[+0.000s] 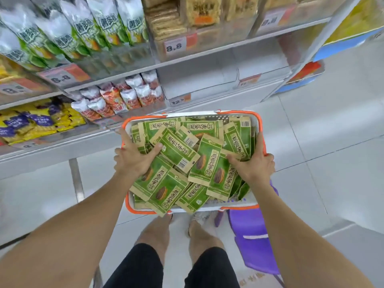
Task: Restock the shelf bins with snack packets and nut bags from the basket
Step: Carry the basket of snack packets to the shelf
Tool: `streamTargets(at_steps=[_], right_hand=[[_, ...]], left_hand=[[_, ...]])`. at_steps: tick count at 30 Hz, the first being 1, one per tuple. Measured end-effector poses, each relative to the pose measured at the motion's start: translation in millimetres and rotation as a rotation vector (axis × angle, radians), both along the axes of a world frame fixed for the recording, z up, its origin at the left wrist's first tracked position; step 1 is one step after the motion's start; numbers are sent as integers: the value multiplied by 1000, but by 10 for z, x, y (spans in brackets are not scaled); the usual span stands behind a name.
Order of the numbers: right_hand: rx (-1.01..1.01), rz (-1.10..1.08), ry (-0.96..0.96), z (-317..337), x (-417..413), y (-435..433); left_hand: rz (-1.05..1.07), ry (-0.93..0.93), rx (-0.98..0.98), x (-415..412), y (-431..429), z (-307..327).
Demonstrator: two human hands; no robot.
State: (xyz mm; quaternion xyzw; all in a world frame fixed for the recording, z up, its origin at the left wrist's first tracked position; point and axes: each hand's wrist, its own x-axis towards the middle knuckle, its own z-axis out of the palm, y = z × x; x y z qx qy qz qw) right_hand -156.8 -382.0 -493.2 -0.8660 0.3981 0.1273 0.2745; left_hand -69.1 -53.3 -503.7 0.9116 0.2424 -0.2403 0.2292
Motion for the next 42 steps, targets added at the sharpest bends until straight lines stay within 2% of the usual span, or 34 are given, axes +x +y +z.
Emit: streamTargets(at_steps=[12, 20, 30, 33, 37, 40, 42], right_hand=[[12, 26, 108, -2490, 499, -188], [16, 36, 124, -3494, 799, -160], [-1, 53, 81, -3797, 1508, -648], [-21, 84, 134, -3795, 1620, -885], [-303, 224, 244, -3726, 1704, -927], [-508, 422, 269, -3481, 1636, -730], [-491, 534, 277, -3211, 1516, -558]], left_hand=[[54, 50, 36, 287, -233, -2425], [91, 71, 57, 510, -182, -3399], [-5, 130, 67, 691, -527, -3744], [-17, 108, 74, 750, -770, -3779], [-53, 151, 4, 805, -948, -3717], [-236, 294, 195, 730, -1073, -3486], [-398, 375, 385, 682, -1223, -3197]])
